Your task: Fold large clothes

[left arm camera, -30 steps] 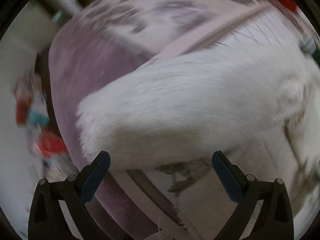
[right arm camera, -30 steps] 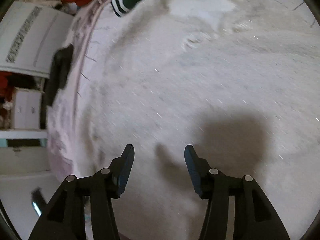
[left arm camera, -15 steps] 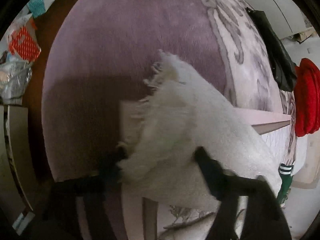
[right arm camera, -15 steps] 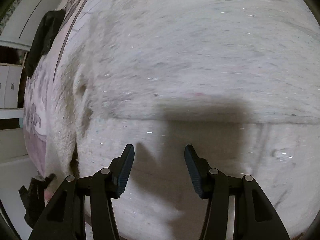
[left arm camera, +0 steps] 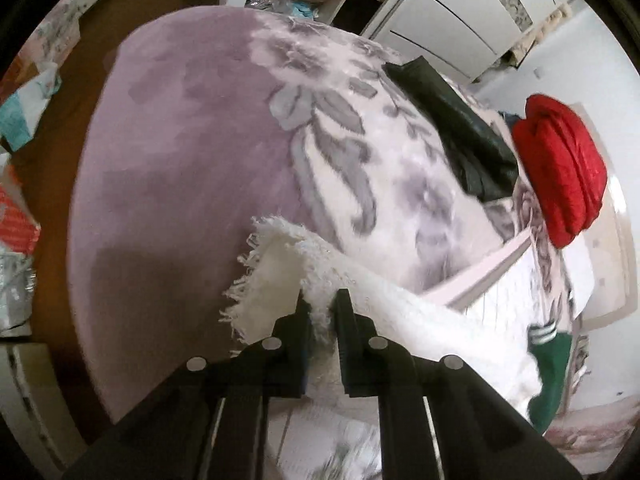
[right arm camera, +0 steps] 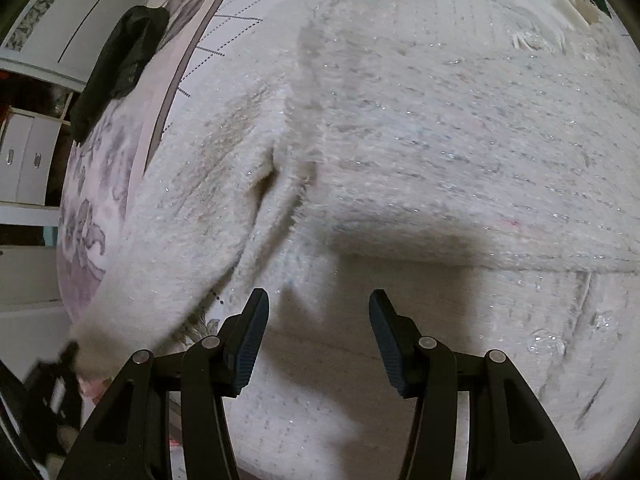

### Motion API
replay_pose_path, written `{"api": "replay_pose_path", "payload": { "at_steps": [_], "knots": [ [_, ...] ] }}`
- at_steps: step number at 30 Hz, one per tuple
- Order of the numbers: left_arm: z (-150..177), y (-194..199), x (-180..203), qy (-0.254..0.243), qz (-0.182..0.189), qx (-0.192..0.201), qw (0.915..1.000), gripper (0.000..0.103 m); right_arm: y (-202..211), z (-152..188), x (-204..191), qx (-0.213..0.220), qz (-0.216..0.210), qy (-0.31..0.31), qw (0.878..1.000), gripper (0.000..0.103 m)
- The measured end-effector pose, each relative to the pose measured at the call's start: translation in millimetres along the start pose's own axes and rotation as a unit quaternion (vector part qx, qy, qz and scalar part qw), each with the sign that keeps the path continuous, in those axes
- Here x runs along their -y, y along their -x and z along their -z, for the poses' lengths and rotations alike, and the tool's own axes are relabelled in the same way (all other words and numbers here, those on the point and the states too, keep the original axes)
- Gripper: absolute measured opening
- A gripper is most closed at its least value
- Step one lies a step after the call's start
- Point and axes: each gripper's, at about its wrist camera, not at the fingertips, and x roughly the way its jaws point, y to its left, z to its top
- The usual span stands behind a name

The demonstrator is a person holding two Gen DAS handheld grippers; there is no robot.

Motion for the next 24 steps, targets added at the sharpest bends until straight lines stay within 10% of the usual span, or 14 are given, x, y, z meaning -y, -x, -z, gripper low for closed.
{"api": "replay_pose_path", "payload": {
  "at_steps": [8, 10, 13, 16, 19, 24],
  "knots": [
    [-12, -61, -44, 0.076, 0.062, -0.078, 0.9921, 0.015, -9, 0, -4, -0.013, -0.016, -0.026, 0.999, 0.054],
    [-3, -58, -45, 0.101, 0.118, -0.100, 0.9828, 0.039, -11, 0, -1, -0.018, -0.023, -0.031, 0.999, 0.054],
    [6, -61, -40, 0.116, 0.144, -0.093, 0.9784, 0.050, -17, -1, 5, -0.024, -0.034, -0.045, 0.998, 0.054],
    [3, -66, -25, 0.091, 0.104, -0.060, 0.9885, 0.044, -22, -2, 12, -0.029, -0.038, -0.061, 0.997, 0.054],
    [-8, -58, -3, 0.057, 0.079, -0.019, 0.9951, 0.009, -19, -4, 17, -0.025, -0.042, -0.073, 0.996, 0.054],
    [-26, -26, 53, -0.055, 0.058, 0.033, 0.9963, 0.008, -3, -14, 18, 0.002, 0.043, -0.055, 0.998, 0.054]
  ]
}}
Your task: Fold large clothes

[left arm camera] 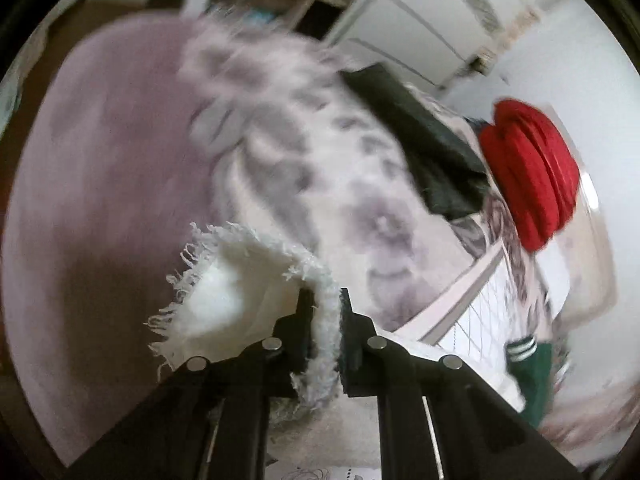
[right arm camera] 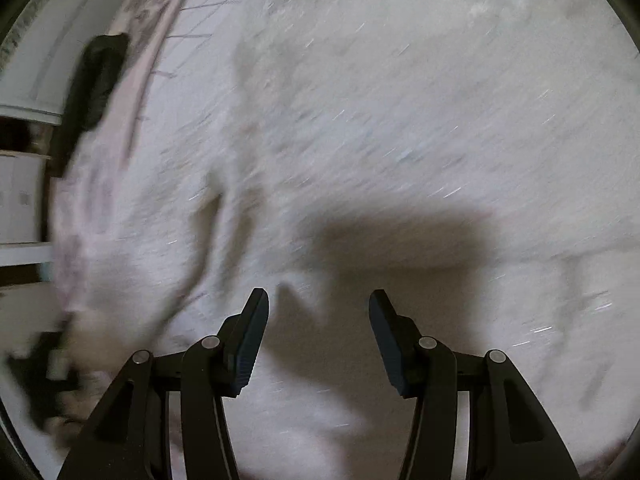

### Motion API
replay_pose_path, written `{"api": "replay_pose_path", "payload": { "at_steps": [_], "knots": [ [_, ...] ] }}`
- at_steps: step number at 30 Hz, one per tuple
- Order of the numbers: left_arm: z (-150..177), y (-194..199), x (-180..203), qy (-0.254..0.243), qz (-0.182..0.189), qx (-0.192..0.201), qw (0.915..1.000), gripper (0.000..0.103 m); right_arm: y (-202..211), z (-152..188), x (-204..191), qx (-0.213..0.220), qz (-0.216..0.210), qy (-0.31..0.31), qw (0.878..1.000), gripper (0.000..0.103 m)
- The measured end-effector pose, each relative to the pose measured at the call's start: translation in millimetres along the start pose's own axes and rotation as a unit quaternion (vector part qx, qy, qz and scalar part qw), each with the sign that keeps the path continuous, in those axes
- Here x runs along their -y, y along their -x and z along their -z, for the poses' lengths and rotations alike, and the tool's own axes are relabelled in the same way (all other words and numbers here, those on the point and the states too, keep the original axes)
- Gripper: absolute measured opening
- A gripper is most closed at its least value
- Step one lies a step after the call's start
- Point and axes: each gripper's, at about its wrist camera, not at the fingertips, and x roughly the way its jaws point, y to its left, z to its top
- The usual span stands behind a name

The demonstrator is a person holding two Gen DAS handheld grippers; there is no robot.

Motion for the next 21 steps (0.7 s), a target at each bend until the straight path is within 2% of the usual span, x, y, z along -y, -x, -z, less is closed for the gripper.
{"api": "replay_pose_path", "payload": {
  "at_steps": [2, 3, 4, 5, 8, 11, 13, 15, 17, 18, 21],
  "knots": [
    [-5, 15, 26, -0.053, -0.013, 0.013, 0.9984, 0.008, 7, -6, 3, 0.014, 0.082, 0.011, 0.996, 0.061],
    [-7, 21, 43, -0.084, -0.018, 0.019, 0.9961, 0.008, 10, -9, 6, 0.023, 0.112, 0.015, 0.993, 0.073],
    [-8, 26, 59, -0.108, -0.020, 0.022, 0.9937, 0.008, 15, -13, 8, 0.040, 0.139, 0.023, 0.989, 0.077],
    [-7, 32, 73, -0.130, -0.015, 0.024, 0.9912, 0.008, 20, -17, 9, 0.055, 0.156, 0.032, 0.986, 0.077],
    [6, 57, 125, -0.204, 0.004, 0.024, 0.9787, 0.008, 34, -29, 22, 0.072, 0.156, 0.028, 0.985, 0.077],
    [38, 78, 191, -0.282, 0.042, 0.023, 0.9583, 0.008, 50, -36, 50, 0.071, 0.124, -0.011, 0.990, 0.077],
    [74, 85, 242, -0.325, 0.076, 0.008, 0.9427, 0.007, 62, -36, 74, 0.070, 0.108, -0.035, 0.991, 0.077],
    [117, 86, 283, -0.357, 0.112, -0.025, 0.9270, 0.007, 74, -32, 106, 0.068, 0.100, -0.061, 0.991, 0.077],
    [172, 82, 322, -0.388, 0.141, -0.064, 0.9083, 0.007, 87, -24, 143, 0.069, 0.098, -0.087, 0.989, 0.077],
    [209, 77, 343, -0.407, 0.155, -0.092, 0.8953, 0.007, 92, -21, 161, 0.069, 0.099, -0.098, 0.988, 0.077],
    [300, 65, 382, -0.436, 0.183, -0.161, 0.8661, 0.007, 112, -12, 221, 0.077, 0.113, -0.127, 0.983, 0.077]
  ]
}}
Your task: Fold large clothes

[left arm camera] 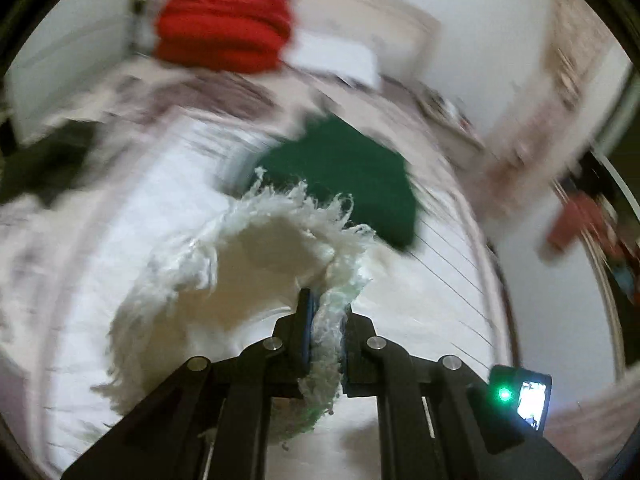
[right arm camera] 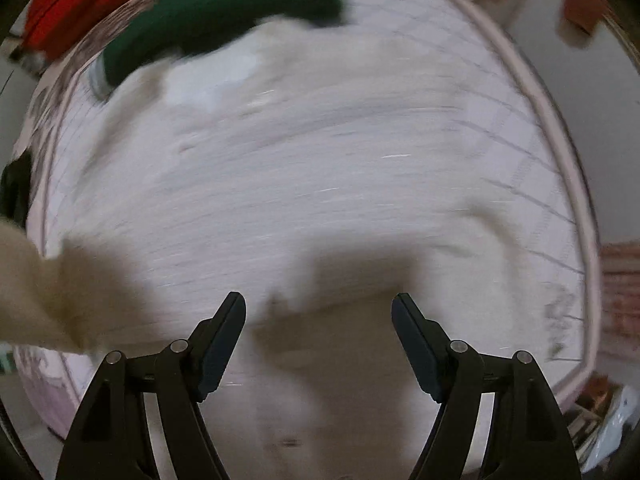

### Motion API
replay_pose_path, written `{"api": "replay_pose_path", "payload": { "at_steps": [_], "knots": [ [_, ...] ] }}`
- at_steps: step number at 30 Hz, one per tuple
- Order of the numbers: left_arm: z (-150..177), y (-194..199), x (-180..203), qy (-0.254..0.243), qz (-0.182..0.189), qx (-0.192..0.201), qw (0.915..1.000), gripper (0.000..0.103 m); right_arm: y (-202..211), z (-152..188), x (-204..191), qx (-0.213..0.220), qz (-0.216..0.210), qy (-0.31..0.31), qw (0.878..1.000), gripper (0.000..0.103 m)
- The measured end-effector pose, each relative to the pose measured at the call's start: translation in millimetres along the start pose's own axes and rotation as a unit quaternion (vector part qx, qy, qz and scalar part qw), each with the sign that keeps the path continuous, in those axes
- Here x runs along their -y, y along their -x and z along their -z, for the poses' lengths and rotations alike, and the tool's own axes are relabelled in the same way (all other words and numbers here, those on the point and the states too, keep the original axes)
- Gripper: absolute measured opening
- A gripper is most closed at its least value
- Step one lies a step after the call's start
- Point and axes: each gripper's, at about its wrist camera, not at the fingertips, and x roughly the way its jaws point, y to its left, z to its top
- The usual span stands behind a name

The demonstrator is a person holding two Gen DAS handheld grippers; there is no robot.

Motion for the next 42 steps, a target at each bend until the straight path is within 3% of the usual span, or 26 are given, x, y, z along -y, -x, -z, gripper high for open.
{"api": "replay_pose_path", "payload": {
  "at_steps": [4, 9, 12, 14, 15, 17, 19, 22, 27, 28, 31, 33, 34, 35, 36, 37, 42],
  "knots": [
    [29, -63, 70, -0.022, 0.035, -0.061, 0.9973, 0.008, -1, -5, 72, 0.002, 0.025, -0.026, 0.999, 0.077],
    [51, -120, 97, -0.025, -0.001, -0.137, 0.9903, 0.013, -7, -3, 146, -0.013, -0.002, -0.071, 0.997, 0.077],
    [48, -120, 87, -0.011, -0.009, -0.129, 0.9915, 0.014, -9, -6, 170, -0.013, -0.035, -0.086, 0.996, 0.077],
    [40, -104, 85, -0.008, -0.011, -0.099, 0.9950, 0.019, -10, -5, 184, -0.017, -0.064, -0.099, 0.993, 0.077],
    [35, -91, 79, -0.004, -0.014, -0.077, 0.9969, 0.027, -12, -5, 190, -0.020, -0.076, -0.103, 0.992, 0.077],
    [31, -71, 72, 0.002, -0.023, -0.032, 0.9992, 0.055, -12, -7, 192, -0.026, -0.096, -0.111, 0.989, 0.077],
    [28, -47, 56, 0.014, -0.040, 0.022, 0.9988, 0.089, -7, -6, 188, -0.030, -0.123, -0.118, 0.985, 0.077],
    [24, -29, 25, 0.024, -0.073, 0.048, 0.9958, 0.092, 1, -11, 173, -0.020, -0.174, -0.116, 0.978, 0.077],
    [40, -33, -45, 0.073, -0.128, -0.008, 0.9891, 0.094, -11, -36, 127, -0.028, -0.255, -0.095, 0.962, 0.078],
    [45, -35, -56, 0.077, -0.145, -0.021, 0.9862, 0.094, -17, -42, 117, -0.031, -0.261, -0.090, 0.961, 0.080],
    [65, -44, -83, 0.074, -0.211, -0.055, 0.9732, 0.094, -47, -57, 88, -0.046, -0.218, -0.065, 0.973, 0.080],
    [74, -47, -99, 0.081, -0.232, -0.069, 0.9669, 0.094, -68, -66, 77, -0.061, -0.204, -0.061, 0.975, 0.080],
    [77, -46, -104, 0.084, -0.236, -0.073, 0.9653, 0.094, -78, -70, 69, -0.075, -0.205, -0.059, 0.974, 0.074],
    [78, -46, -109, 0.086, -0.243, -0.077, 0.9632, 0.094, -81, -73, 64, -0.072, -0.194, -0.053, 0.977, 0.062],
    [79, -47, -113, 0.086, -0.246, -0.081, 0.9619, 0.094, -79, -76, 60, -0.062, -0.178, -0.044, 0.981, 0.035],
    [79, -49, -115, 0.084, -0.246, -0.084, 0.9619, 0.094, -75, -77, 55, -0.052, -0.160, -0.030, 0.985, 0.023],
    [55, -50, -106, 0.065, -0.252, -0.104, 0.9601, 0.094, -37, -87, 56, -0.010, -0.135, -0.010, 0.991, 0.018]
  ]
}}
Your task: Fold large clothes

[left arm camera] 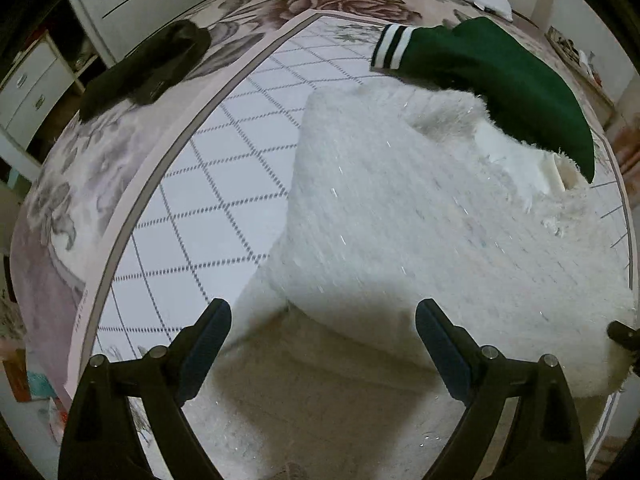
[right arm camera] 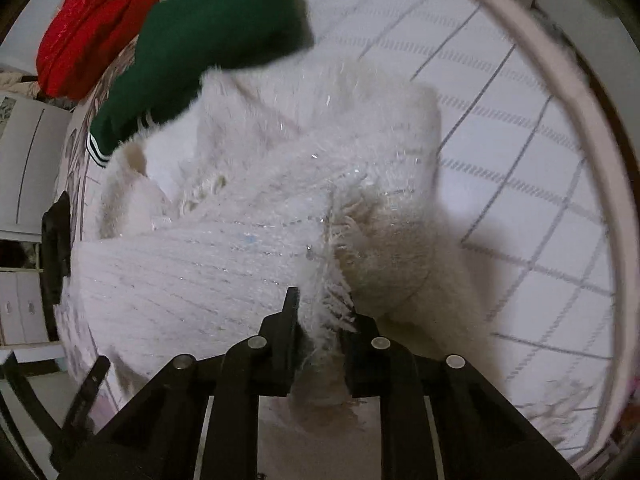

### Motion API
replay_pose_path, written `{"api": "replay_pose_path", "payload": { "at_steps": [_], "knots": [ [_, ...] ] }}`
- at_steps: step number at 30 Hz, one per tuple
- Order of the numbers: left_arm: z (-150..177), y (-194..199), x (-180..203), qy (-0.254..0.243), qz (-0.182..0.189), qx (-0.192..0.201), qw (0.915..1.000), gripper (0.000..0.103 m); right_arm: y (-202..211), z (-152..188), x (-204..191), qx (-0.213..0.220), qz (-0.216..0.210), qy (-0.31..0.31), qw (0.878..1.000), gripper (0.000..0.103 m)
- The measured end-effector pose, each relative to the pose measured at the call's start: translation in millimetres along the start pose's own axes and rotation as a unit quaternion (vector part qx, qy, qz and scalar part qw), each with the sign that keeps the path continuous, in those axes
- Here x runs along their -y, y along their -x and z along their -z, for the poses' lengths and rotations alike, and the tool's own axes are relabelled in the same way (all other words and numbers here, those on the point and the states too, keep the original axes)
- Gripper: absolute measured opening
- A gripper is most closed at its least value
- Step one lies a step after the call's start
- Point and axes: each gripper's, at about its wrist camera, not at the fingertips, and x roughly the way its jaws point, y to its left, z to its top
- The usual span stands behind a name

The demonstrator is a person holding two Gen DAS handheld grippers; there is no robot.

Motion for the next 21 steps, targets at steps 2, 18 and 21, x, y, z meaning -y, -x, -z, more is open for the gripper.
{"api": "replay_pose_path", "payload": {
  "at_steps": [2, 18, 21],
  "knots": [
    [-7, -1, 4, -0.007, 0.003, 0.002, 1.0000, 0.094, 11, -3, 2, 0.010, 0.010, -0.008, 1.000, 0.018],
    [-31, -22, 29, -0.027, -0.017, -0.023, 0.9992, 0.094, 32, 6, 27, 0.022, -0.027, -0.053, 0.998, 0.006],
    [-36, -17, 31, -0.022, -0.014, -0.013, 0.9996, 0.094, 61, -4, 12, 0.092, -0.020, -0.022, 0.995, 0.006]
  ]
}}
